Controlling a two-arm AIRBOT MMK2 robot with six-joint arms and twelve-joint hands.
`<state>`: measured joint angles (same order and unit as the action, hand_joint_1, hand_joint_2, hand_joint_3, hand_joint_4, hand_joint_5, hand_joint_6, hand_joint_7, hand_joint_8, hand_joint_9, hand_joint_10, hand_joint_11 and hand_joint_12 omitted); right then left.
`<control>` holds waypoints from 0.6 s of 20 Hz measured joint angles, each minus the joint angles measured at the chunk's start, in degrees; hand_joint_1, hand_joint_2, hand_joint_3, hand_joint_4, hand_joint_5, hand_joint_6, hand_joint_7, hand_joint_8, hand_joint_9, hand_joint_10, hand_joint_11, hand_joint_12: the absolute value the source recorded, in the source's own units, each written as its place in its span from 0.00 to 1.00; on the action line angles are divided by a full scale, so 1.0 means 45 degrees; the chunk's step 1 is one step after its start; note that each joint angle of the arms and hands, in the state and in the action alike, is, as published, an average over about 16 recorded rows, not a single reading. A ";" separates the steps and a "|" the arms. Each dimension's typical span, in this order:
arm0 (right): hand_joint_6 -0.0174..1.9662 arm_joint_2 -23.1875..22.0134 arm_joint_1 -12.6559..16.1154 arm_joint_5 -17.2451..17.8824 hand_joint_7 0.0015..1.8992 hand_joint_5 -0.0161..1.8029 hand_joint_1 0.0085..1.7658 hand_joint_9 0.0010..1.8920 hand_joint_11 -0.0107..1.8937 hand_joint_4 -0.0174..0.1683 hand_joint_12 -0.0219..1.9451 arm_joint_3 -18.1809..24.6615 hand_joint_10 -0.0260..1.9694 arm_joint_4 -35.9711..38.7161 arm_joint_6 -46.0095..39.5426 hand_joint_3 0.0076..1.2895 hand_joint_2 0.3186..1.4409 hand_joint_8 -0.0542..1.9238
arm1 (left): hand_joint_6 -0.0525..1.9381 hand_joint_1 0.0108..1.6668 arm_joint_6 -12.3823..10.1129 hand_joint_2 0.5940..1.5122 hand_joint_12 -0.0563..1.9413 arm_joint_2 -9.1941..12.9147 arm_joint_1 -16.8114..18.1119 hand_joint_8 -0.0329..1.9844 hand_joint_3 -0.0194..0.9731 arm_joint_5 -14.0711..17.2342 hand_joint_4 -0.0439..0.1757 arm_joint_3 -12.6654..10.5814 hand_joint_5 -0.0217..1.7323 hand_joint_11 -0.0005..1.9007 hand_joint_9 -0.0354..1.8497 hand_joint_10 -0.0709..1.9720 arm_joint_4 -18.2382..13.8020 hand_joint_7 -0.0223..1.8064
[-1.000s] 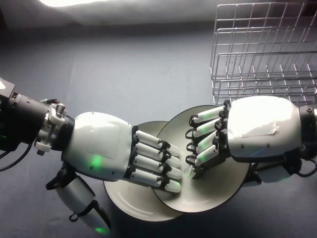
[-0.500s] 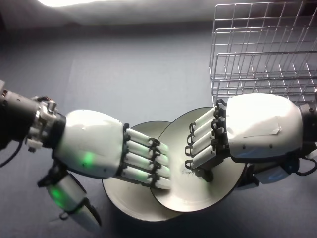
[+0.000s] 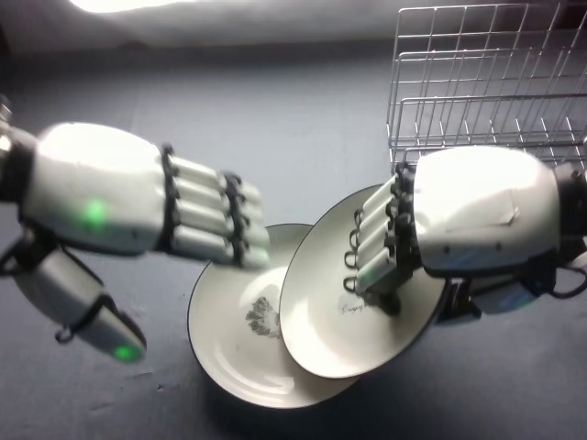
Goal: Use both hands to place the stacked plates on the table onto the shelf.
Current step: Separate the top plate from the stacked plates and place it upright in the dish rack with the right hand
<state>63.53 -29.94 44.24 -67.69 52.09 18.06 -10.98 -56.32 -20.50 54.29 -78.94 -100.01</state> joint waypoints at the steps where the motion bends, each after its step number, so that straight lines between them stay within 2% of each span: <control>1: 0.53 -0.0086 0.0137 -0.0058 0.46 0.47 0.71 0.44 0.42 0.10 0.75 0.0119 0.60 -0.0061 -0.0010 0.00 0.61 0.46 | 0.03 0.00 -0.0109 0.59 0.03 0.0176 0.0161 0.02 0.04 0.0013 0.20 0.0031 0.02 0.01 0.03 0.04 0.0001 0.02; 7: 0.52 -0.0763 0.0943 -0.0582 0.50 0.50 0.73 0.47 0.44 0.09 0.74 0.1011 0.60 -0.0882 -0.0057 0.00 0.61 0.45 | 0.03 0.00 -0.0589 0.58 0.03 0.1119 0.1005 0.02 0.04 0.0104 0.20 0.0071 0.02 0.01 0.03 0.04 -0.0019 0.02; 12: 0.52 -0.1335 0.1558 -0.1183 0.52 0.51 0.74 0.49 0.44 0.08 0.74 0.1790 0.60 -0.2094 -0.0076 0.00 0.61 0.46 | 0.03 0.00 -0.0704 0.58 0.03 0.1733 0.1363 0.02 0.04 0.0138 0.20 0.0048 0.02 0.01 0.03 0.04 -0.0043 0.02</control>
<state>57.52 -22.93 38.91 -59.64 42.66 17.72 -14.15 -48.52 -14.37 54.91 -78.73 -100.20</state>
